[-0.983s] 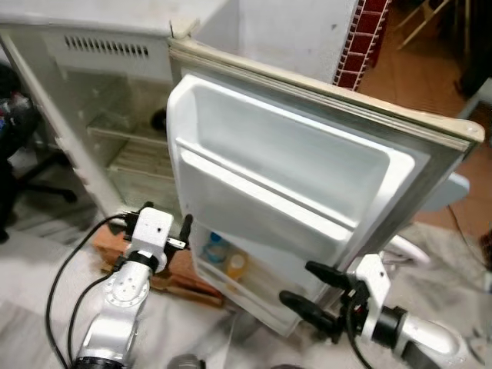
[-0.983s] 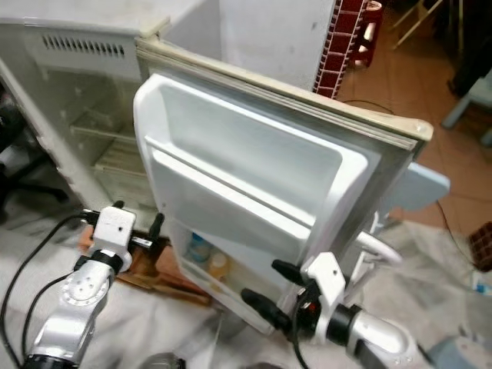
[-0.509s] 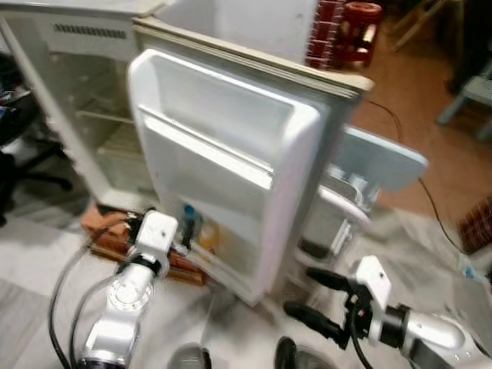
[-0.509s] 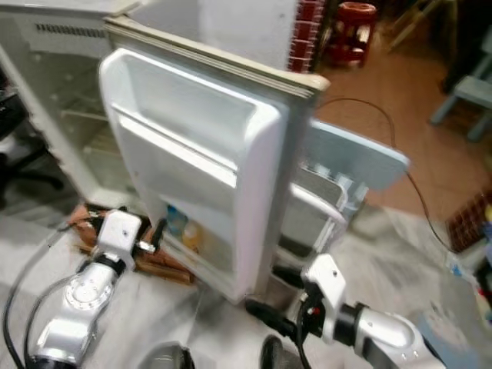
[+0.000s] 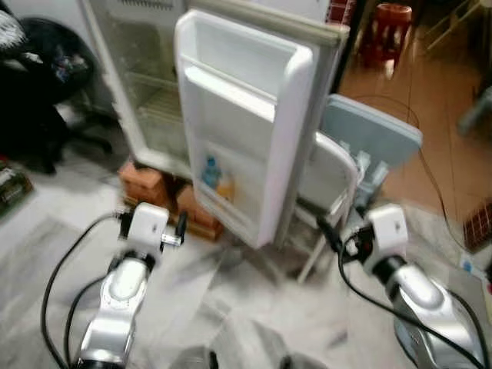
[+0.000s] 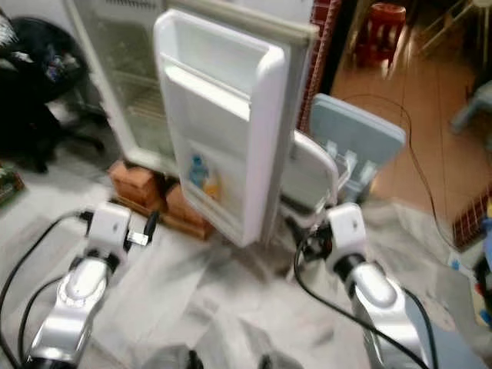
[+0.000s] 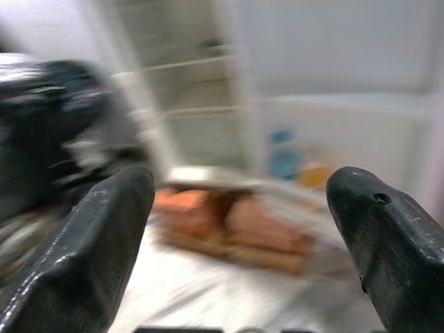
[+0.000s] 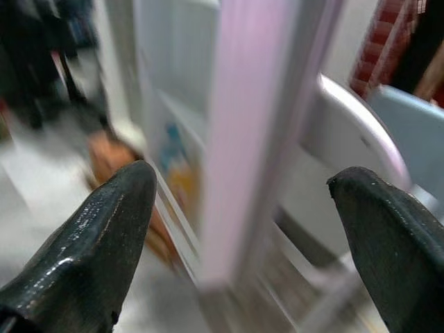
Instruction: Restocking fridge
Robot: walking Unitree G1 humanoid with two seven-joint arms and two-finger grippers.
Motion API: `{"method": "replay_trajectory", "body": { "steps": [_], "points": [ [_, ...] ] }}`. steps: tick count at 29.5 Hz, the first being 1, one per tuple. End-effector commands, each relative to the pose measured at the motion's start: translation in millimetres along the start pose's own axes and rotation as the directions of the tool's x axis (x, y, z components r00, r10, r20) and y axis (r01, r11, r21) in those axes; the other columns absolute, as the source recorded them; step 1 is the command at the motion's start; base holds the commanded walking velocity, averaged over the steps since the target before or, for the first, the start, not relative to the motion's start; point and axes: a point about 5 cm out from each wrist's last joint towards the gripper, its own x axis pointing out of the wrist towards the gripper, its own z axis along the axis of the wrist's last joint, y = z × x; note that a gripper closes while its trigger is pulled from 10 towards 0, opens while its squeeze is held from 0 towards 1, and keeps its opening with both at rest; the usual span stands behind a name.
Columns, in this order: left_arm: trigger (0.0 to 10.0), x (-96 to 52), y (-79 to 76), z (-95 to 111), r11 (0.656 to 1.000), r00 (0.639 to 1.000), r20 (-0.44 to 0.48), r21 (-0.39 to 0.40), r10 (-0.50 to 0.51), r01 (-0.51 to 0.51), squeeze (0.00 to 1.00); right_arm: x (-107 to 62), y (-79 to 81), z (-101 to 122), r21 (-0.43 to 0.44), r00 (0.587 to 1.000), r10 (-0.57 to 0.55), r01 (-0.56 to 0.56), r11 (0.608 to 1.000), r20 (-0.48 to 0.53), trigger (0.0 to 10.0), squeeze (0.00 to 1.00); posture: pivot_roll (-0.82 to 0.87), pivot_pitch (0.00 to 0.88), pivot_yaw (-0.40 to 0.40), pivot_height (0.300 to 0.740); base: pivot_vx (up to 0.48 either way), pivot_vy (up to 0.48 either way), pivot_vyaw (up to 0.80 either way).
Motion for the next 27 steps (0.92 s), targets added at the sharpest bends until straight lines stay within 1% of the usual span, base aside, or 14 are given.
{"method": "replay_trajectory", "body": {
  "steps": [1,3,4,6,8,9,12,13,14,16,17,19,21,27],
  "points": [
    [10.0,-2.5,2.5,-6,0.999,0.999,-0.029,-0.018,0.043,-0.044,0.0,-2.4,-2.3,4,0.021,0.994,-0.093,0.092,0.996,0.052,10.0,0.0,0.03,0.0,0.03,0.74,0.0,0.0,0.0],
    [10.0,-3.2,4.9,-8,0.997,0.997,-0.033,-0.013,0.073,-0.074,0.0,-1.3,1.2,3,0.035,0.988,-0.136,0.134,0.99,0.076,10.0,0.0,0.03,0.0,0.033,0.74,0.0,0.0,0.0],
    [10.0,-3.2,4.9,-8,0.997,0.997,-0.033,-0.013,0.073,-0.074,0.0,-1.3,1.2,3,0.035,0.988,-0.136,0.134,0.99,0.076,10.0,0.0,0.03,0.0,0.033,0.74,0.0,0.0,0.0],
    [10.0,-0.4,8.4,-7,0.995,0.996,-0.022,-0.028,0.092,-0.092,0.0,-0.8,4.5,-1,0.069,0.982,-0.177,0.172,0.983,0.071,10.0,0.0,0.03,0.0,0.037,0.74,0.0,0.0,0.0],
    [10.0,0.9,9.5,-5,0.995,0.995,-0.015,-0.015,0.101,-0.101,0.0,-0.4,5.2,-2,0.075,0.979,-0.191,0.186,0.98,0.066,10.0,0.0,0.03,0.0,0.038,0.74,0.0,0.0,0.0],
    [10.0,7.3,11.2,0,0.996,0.996,-0.003,-0.028,0.087,-0.087,0.0,1.4,9.2,-5,0.062,0.977,-0.206,0.202,0.977,0.062,10.0,0.0,0.02,0.0,0.039,0.74,0.0,0.0,0.0],
    [10.0,10.3,10.7,1,0.997,0.998,0.002,-0.038,0.07,-0.069,0.0,3.2,9.8,-4,0.047,0.975,-0.212,0.209,0.977,0.069,10.0,0.0,0.02,0.0,0.037,0.74,0.0,0.0,0.0],
    [10.0,12.1,9.8,3,0.998,0.998,0.009,-0.041,0.056,-0.056,0.0,5.5,6.8,-2,0.039,0.968,-0.237,0.235,0.971,0.078,10.0,0.0,0.02,0.0,0.036,0.74,0.0,0.0,0.5],
    [10.0,12.1,9.8,3,0.998,0.998,0.009,-0.041,0.056,-0.056,0.0,5.5,6.8,-2,0.039,0.968,-0.237,0.235,0.971,0.078,10.0,0.0,0.02,0.0,0.036,0.74,0.0,0.0,0.5],
    [10.0,13.8,10.0,5,0.998,0.999,0.026,-0.049,0.043,-0.041,0.0,8.6,-3.4,3,0.016,0.945,-0.309,0.309,0.951,0.105,10.0,0.0,0.02,0.0,0.036,0.74,0.0,0.0,0.74],
    [10.0,13.8,10.0,5,0.998,0.999,0.026,-0.049,0.043,-0.041,0.0,8.6,-3.4,3,0.016,0.945,-0.309,0.309,0.951,0.105,10.0,0.0,0.02,0.0,0.036,0.74,0.0,0.0,0.79],
    [10.0,13.7,10.4,5,0.997,0.999,0.027,-0.06,0.041,-0.039,0.0,9.8,-9.1,5,-0.001,0.933,-0.34,0.343,0.939,0.114,10.0,0.0,0.02,0.0,0.035,0.74,0.142,0.0,0.79],
    [10.0,12.3,9.2,4,0.998,0.999,0.024,-0.056,0.037,-0.036,0.0,12.1,-12.7,7,-0.001,0.928,-0.352,0.355,0.935,0.12,10.0,0.0,0.02,0.0,0.035,0.74,0.324,0.0,0.78],
    [10.0,9.6,6.3,1,0.997,0.999,0.023,-0.07,0.029,-0.027,0.0,17.0,-11.5,11,0.0,0.929,-0.342,0.345,0.938,0.14,10.0,0.0,0.03,0.0,0.026,0.74,0.417,0.0,0.78]
  ]
}}
